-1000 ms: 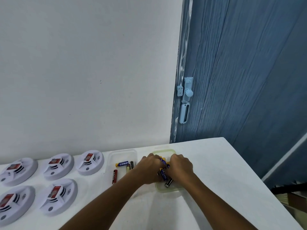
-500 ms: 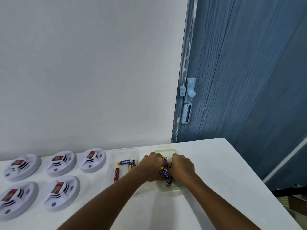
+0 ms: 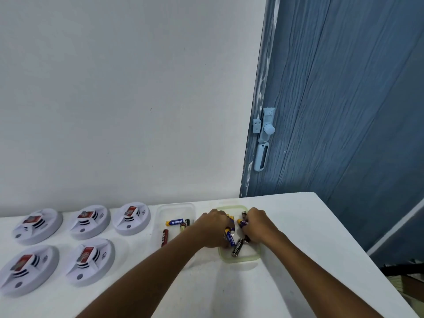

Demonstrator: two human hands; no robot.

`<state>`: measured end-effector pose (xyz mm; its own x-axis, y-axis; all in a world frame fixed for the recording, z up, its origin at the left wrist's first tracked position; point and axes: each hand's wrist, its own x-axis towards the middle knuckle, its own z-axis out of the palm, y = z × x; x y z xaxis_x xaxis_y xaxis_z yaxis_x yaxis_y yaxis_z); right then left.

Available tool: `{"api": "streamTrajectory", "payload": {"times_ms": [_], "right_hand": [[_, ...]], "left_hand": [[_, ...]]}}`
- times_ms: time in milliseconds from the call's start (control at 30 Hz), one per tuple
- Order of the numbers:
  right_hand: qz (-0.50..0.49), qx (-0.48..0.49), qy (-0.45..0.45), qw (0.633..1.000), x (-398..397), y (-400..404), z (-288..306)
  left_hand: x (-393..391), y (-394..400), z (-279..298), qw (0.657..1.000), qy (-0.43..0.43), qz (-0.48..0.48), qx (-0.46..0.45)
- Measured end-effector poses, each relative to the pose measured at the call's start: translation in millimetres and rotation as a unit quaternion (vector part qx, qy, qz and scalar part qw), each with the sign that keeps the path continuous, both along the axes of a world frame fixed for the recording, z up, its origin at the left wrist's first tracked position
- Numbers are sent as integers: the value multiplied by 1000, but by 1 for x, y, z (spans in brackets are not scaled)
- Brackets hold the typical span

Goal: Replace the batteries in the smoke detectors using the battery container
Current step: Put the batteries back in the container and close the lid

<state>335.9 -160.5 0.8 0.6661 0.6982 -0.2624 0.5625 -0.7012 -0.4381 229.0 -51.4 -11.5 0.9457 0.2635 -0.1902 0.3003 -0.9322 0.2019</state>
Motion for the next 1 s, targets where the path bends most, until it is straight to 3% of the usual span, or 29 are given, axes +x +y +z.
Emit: {"api": "streamTrajectory", "payload": {"times_ms": [167, 300, 400, 533, 633, 733, 833, 900, 1000], "right_hand": [[-26, 120, 164, 979, 10, 0, 20], [69, 153, 229, 959, -32, 27, 51], [160, 97, 165, 968, -75, 61, 52], [259, 10, -30, 965, -122, 85, 39], [275, -17, -70, 959, -131, 84, 27], [251, 52, -23, 966, -119, 71, 32], [154, 157, 15, 975, -85, 43, 39], [80, 135, -20, 987, -55, 20, 35], [50, 8, -16, 999, -27, -12, 20]], "left_hand": [[-25, 34, 32, 995, -87, 48, -32], [-72, 73, 51, 979, -145, 132, -46], [-102, 88, 54, 964, -175, 190, -69], [-120, 91, 52, 958, -185, 205, -80], [-117, 85, 50, 956, -195, 202, -89], [-104, 72, 50, 956, -207, 187, -89], [-80, 57, 50, 959, -211, 171, -82], [-60, 43, 48, 966, -200, 148, -68], [-29, 11, 40, 986, -113, 121, -36]]}}
